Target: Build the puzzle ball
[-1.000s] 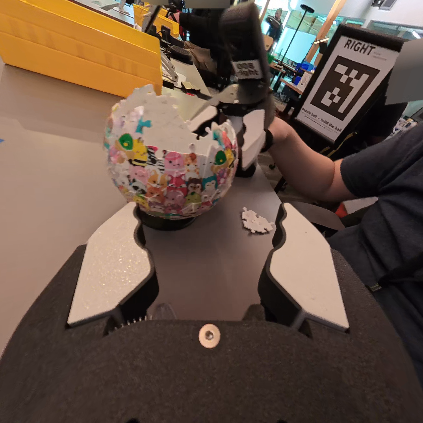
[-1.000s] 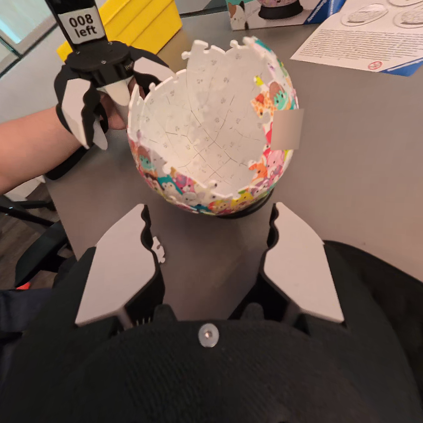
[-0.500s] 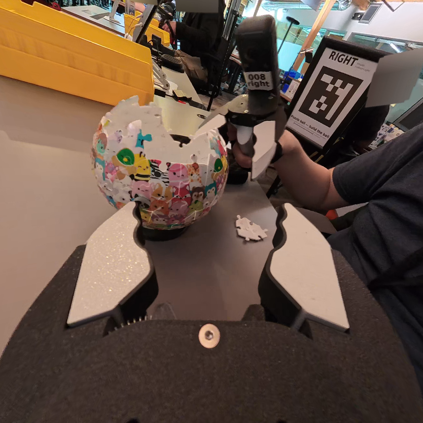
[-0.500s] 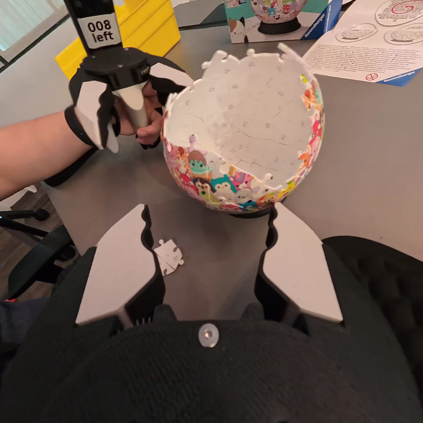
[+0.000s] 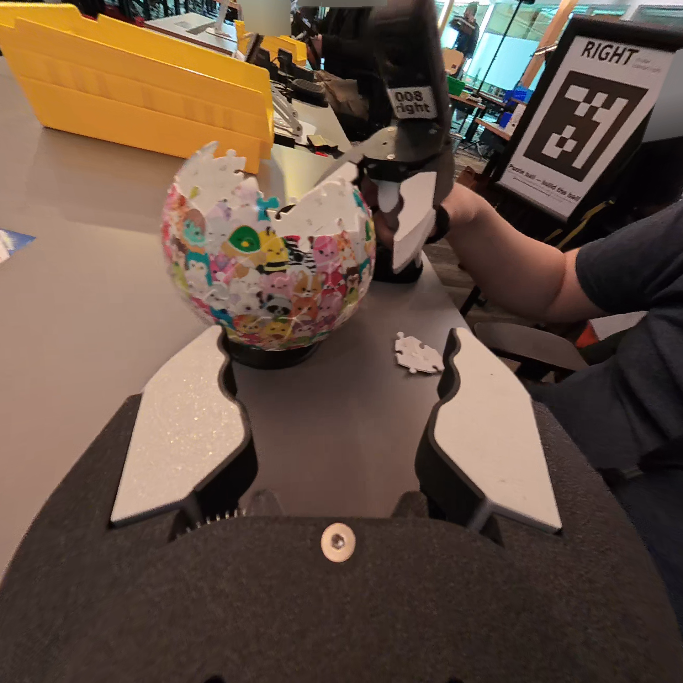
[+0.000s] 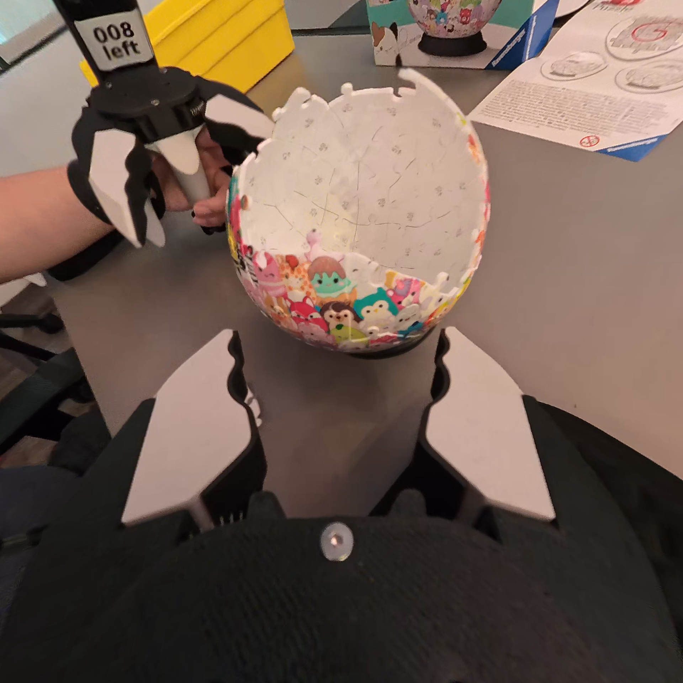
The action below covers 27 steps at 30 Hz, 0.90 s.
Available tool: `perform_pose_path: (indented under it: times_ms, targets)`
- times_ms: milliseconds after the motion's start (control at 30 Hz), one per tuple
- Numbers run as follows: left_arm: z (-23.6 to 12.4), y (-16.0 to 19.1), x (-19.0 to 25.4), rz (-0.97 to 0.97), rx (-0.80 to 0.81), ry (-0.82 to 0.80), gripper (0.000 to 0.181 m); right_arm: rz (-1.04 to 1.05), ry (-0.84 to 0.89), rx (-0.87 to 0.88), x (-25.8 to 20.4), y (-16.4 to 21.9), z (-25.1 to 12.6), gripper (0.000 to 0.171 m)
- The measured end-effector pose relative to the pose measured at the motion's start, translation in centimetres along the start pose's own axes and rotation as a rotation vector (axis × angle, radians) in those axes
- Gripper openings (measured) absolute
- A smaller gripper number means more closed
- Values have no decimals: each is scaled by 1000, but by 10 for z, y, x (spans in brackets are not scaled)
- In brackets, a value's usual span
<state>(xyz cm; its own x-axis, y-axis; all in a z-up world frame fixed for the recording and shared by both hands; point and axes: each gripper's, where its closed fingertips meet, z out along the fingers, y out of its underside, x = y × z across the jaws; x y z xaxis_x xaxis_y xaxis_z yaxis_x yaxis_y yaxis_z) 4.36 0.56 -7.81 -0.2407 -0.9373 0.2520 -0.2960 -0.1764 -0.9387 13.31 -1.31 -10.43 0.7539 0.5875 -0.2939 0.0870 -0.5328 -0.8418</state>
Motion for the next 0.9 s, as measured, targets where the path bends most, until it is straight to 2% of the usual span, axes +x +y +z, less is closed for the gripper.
perform_pose_path:
  times_ms: [167, 467, 900]
  targets:
    - [3, 2, -17, 55, -37, -25, 110, -76, 42, 43, 0, -5, -3, 100]
    - [22, -5, -29, 130, -49, -46, 111, -88, 50, 45, 3, -9, 2, 100]
    - [32, -11, -34, 101, -16, -56, 106, -60, 67, -8, 10, -6, 11, 100]
